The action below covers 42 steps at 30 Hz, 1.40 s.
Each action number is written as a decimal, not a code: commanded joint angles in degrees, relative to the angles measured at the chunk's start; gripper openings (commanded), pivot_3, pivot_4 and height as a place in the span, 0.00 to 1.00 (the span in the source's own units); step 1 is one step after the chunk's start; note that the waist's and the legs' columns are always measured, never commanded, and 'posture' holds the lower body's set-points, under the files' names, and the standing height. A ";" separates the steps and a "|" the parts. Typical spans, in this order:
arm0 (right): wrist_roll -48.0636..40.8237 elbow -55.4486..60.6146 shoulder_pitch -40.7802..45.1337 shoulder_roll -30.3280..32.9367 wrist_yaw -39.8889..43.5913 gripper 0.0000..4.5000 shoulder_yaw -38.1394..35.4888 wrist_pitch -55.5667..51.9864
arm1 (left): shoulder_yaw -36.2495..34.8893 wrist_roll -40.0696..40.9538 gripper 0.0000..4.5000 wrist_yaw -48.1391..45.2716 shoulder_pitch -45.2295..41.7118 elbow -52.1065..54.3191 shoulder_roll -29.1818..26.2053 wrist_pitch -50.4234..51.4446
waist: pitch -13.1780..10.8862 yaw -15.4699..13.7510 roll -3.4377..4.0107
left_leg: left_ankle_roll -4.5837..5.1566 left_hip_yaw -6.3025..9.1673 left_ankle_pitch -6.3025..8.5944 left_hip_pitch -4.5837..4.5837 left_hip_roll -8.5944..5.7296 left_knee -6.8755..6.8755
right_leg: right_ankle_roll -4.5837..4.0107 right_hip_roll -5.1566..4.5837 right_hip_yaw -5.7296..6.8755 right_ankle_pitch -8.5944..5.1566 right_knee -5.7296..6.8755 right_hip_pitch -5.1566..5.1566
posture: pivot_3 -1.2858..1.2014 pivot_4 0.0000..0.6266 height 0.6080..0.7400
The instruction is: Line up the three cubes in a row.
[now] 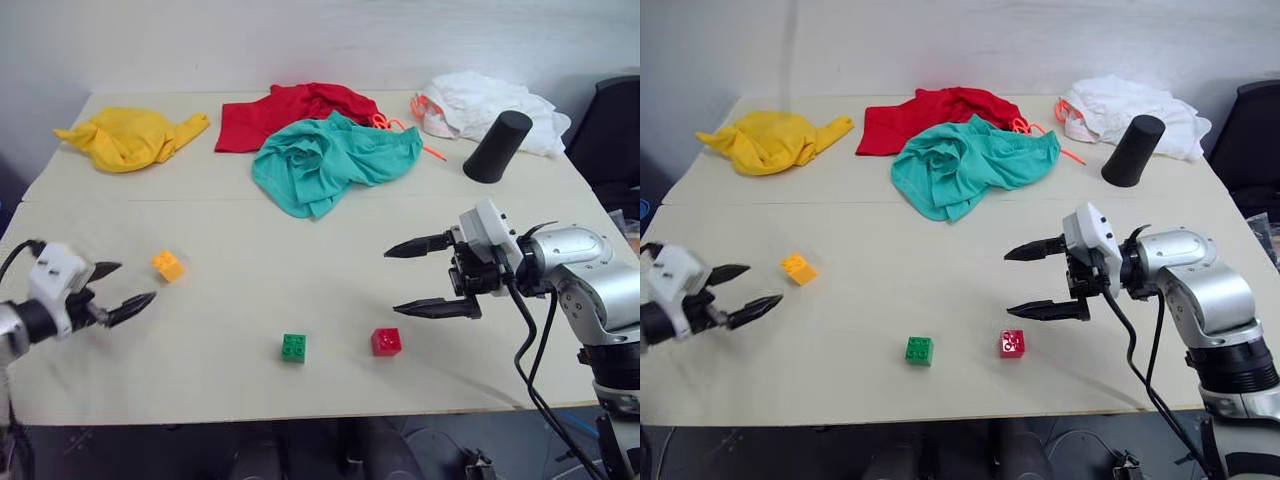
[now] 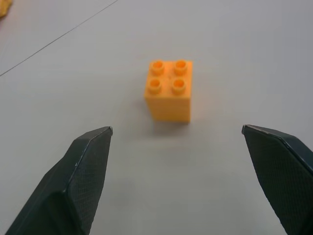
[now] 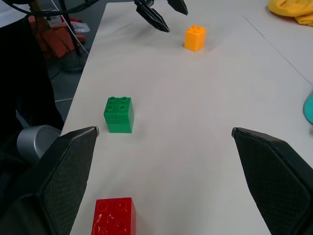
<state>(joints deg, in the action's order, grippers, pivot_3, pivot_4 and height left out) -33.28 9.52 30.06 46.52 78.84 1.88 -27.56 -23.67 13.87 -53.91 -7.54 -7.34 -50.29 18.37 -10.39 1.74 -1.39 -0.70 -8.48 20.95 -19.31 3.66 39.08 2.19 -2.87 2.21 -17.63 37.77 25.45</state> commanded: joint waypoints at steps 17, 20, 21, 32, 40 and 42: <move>-0.77 5.37 -1.50 0.74 -2.74 1.00 -1.98 0.14 | 14.49 -3.54 0.37 -8.71 -20.08 -24.56 -0.49 -9.26 | 0.00 -0.14 -0.01 | -0.07 -0.10 -0.01 -0.01 0.07 0.09 | 0.00 0.17 -0.03 0.00 0.06 0.05 | 0.52 0.24 1.00; -0.42 5.69 -2.23 0.69 -3.09 1.00 -1.92 0.64 | 14.91 -2.95 0.34 -10.08 -19.49 -21.94 -0.34 -8.62 | 0.00 -0.16 -0.01 | -0.07 -0.09 -0.01 -0.01 0.07 0.10 | 0.00 0.17 -0.03 0.00 0.06 0.05 | 0.52 0.24 1.00; -0.45 5.83 -2.44 0.75 -3.12 1.00 -1.98 0.73 | 14.89 -2.10 0.34 -10.96 -19.15 -20.03 -0.25 -7.73 | 0.00 -0.17 -0.01 | -0.07 -0.09 -0.01 -0.02 0.07 0.10 | 0.00 0.17 -0.03 0.00 0.06 0.05 | 0.52 0.24 1.00; 1.19 7.90 -8.18 5.38 0.77 1.00 -1.38 3.45 | 26.82 1.35 0.34 -23.43 -9.40 13.78 -1.66 -3.44 | -0.01 -0.18 -0.01 | -0.07 -0.07 0.01 -0.02 0.06 0.09 | 0.01 0.17 -0.12 0.00 0.03 0.03 | 0.52 0.24 1.00; 0.66 10.05 -10.49 5.66 -1.08 1.00 -2.61 3.20 | 31.58 -1.06 0.34 -26.82 -9.12 14.90 -3.63 -7.54 | -0.02 -0.13 0.01 | -0.14 -0.09 -0.05 0.06 0.09 0.05 | 0.00 0.33 -0.24 0.00 0.08 0.04 | 0.52 0.24 1.00; 0.58 10.59 -11.16 5.65 -1.56 1.00 -2.80 3.17 | 31.20 -1.65 0.34 -25.68 -8.86 14.03 -3.17 -8.59 | -0.02 -0.17 0.01 | -0.12 -0.09 -0.04 0.05 0.07 0.06 | 0.00 0.31 -0.25 0.00 0.07 0.04 | 0.52 0.24 1.00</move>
<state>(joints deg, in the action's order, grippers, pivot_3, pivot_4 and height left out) -31.93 18.11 19.30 51.28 77.73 1.41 -24.79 7.96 12.83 -80.05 -16.77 6.31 -52.95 11.06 -10.41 1.57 -1.38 -0.81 -8.56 20.91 -19.27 3.73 39.15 2.19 -2.57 1.96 -17.62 37.83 25.49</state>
